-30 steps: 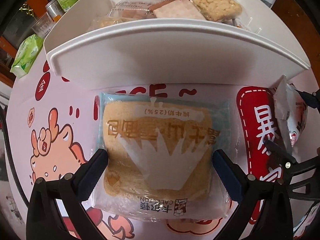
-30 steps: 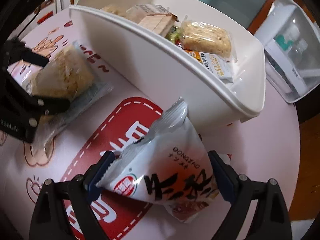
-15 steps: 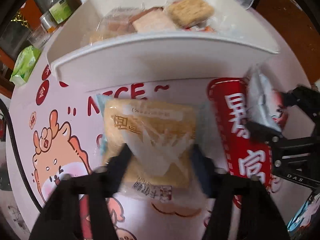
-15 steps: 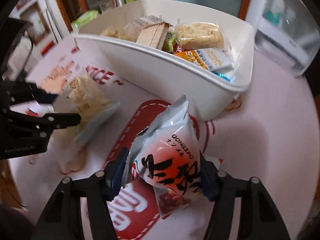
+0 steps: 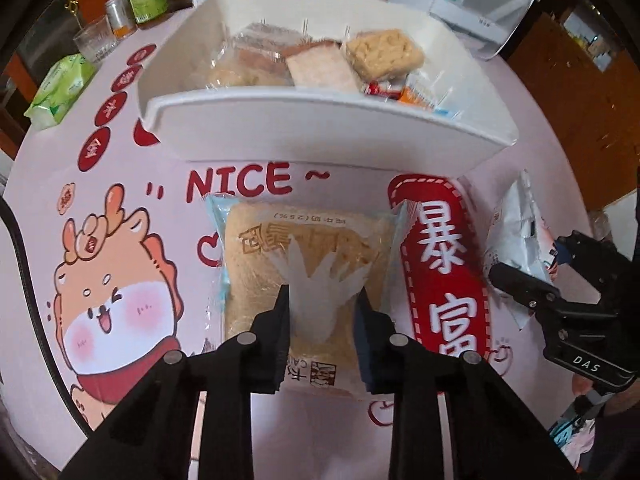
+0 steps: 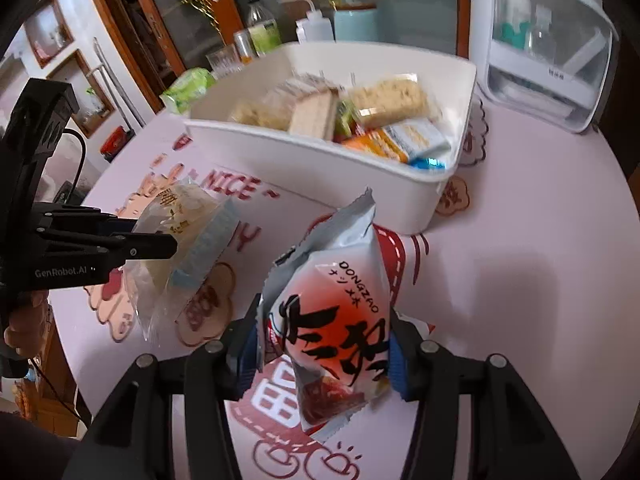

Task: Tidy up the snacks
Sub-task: 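Carry both packs over the white tray and open both tools to drop them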

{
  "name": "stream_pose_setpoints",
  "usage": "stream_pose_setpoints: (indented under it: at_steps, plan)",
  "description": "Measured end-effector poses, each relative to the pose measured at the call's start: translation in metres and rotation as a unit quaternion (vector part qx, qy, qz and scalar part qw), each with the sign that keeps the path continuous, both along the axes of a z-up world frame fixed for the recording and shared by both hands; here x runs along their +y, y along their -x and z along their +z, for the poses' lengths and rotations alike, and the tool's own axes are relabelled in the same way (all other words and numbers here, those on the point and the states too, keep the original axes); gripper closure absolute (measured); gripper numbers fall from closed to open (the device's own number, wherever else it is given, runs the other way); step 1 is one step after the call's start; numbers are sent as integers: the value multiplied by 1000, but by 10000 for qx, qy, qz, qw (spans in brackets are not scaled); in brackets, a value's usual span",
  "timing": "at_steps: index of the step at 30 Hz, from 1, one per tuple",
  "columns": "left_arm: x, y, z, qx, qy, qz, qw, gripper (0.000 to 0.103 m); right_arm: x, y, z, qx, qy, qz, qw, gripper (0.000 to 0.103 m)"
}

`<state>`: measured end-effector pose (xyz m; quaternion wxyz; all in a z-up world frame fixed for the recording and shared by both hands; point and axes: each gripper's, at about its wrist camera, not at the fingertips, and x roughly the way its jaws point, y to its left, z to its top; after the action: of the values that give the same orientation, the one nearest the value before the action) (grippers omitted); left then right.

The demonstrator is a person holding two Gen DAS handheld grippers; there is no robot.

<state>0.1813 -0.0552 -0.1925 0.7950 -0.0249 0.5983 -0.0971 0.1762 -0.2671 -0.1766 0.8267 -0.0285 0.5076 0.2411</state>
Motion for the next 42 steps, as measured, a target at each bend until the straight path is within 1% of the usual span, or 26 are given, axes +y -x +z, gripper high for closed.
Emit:
stream_pose_setpoints:
  at_steps: [2,4,7,8,11,12,14,16,19,21,25,28,30,33,36,37,40,41,42]
  plan:
    - [2,6,17,-142,81,21,9999,77,5,4,10,-121,-58,37,9999,51]
    - [8,7,34,-287,189,39,9994,77,8,8,28,-322,-132,76,9994,51]
    - [12,12,70,-674,404,16,9969,77,10,10,55,-657,-227,80,9976,51]
    - [14,12,85,-859,489,2,9951,77,11,9,63,-758,-267,83,9967,51]
    - [18,11,127,-1407,678,-8,9877,77,16,5,94,-1161,-415,64,9924,51]
    - [18,11,140,-1562,721,-8,9851,77,18,4,101,-1244,-440,55,9912,51]
    - [18,8,165,-1899,808,-16,9785,77,19,-2,122,-1523,-510,2,9870,51]
    - [17,4,189,-2255,860,-69,9704,77,22,-8,137,-1703,-568,-59,9837,51]
    - [15,-5,214,-2615,789,-75,9619,77,25,-21,156,-1931,-650,-184,9788,50]
    - [15,-15,224,-2733,810,-59,9585,77,27,-32,164,-2019,-671,-288,9767,50]
    - [14,-42,234,-2844,730,11,9559,77,28,-60,174,-1992,-793,-552,9752,50]
    - [13,-63,233,-2812,686,69,9572,77,29,-79,173,-1871,-924,-767,9750,50]
    - [11,-77,230,-2783,521,145,9590,77,29,-91,169,-1772,-968,-891,9753,49]
    - [13,-95,220,-2748,422,165,9604,77,31,-110,159,-1650,-959,-1049,9760,49]
    - [14,-115,206,-2601,344,168,9648,76,37,-124,145,-1572,-720,-1155,9781,47]
    - [14,-122,200,-2549,288,166,9664,76,39,-130,137,-1474,-644,-1192,9798,43]
    - [16,-143,178,-2335,204,236,9719,73,42,-144,113,-1127,-605,-1253,9838,39]
    - [17,-147,172,-2255,248,239,9736,69,43,-149,103,-969,-601,-1268,9853,38]
    - [20,-153,164,-2165,367,230,9753,52,43,-151,97,-863,-583,-1294,9861,36]
